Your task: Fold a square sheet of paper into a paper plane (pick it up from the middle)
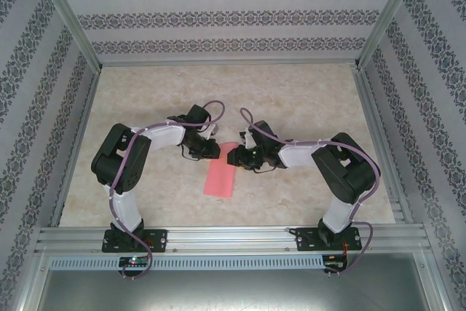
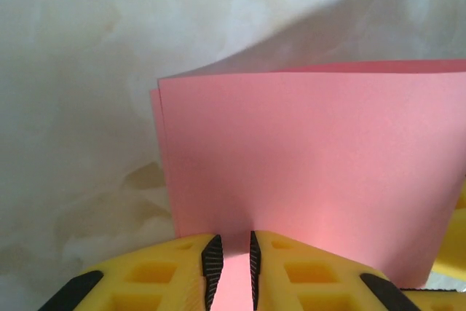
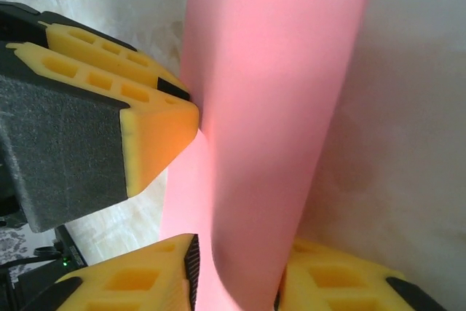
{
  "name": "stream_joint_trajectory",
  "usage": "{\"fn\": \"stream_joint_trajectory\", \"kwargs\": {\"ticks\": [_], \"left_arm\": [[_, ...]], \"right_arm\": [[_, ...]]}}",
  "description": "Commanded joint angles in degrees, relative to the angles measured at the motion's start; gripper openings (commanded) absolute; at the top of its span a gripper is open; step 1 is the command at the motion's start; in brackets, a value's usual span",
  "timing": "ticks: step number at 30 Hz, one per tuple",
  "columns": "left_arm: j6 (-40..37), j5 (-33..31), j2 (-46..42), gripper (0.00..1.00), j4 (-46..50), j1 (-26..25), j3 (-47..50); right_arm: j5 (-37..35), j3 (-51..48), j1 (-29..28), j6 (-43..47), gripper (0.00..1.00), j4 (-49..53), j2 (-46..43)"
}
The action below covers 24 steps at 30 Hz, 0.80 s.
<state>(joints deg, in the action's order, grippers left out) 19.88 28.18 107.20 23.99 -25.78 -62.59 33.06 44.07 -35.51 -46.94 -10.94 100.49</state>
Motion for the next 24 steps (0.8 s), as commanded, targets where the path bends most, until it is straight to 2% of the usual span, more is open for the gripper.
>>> {"fn": "stream_joint_trajectory", "kwargs": {"ticks": [1,9,14,18,24], "left_arm": [[-0.3,-6.3,2.5,0.26,2.4,0.7,2.7],[1.2,-3.8,-4.2,0.34,4.5,1.4,-0.3],[1.3,-4.4,-8.9,0.44,7.2,2.2,-1.9],[2.2,-5.1,-13.3,0.54,7.2,3.7,0.1],[8.9,2.8,-17.5,0.59,-2.7,5.4,7.8]], "right_arm": [[1.4,-1.7,-0.4,-0.8,0.25,-4.2,-0.5],[3.4,-0.9,1.1,0.2,0.08,-4.8,-0.2],[5.4,3.4,2.3,2.7,0.06,-1.5,0.9],[9.0,6.5,5.4,3.5,0.05,-1.0,2.9],[14.9,11.6,8.6,2.8,0.04,-0.7,5.9]]}}
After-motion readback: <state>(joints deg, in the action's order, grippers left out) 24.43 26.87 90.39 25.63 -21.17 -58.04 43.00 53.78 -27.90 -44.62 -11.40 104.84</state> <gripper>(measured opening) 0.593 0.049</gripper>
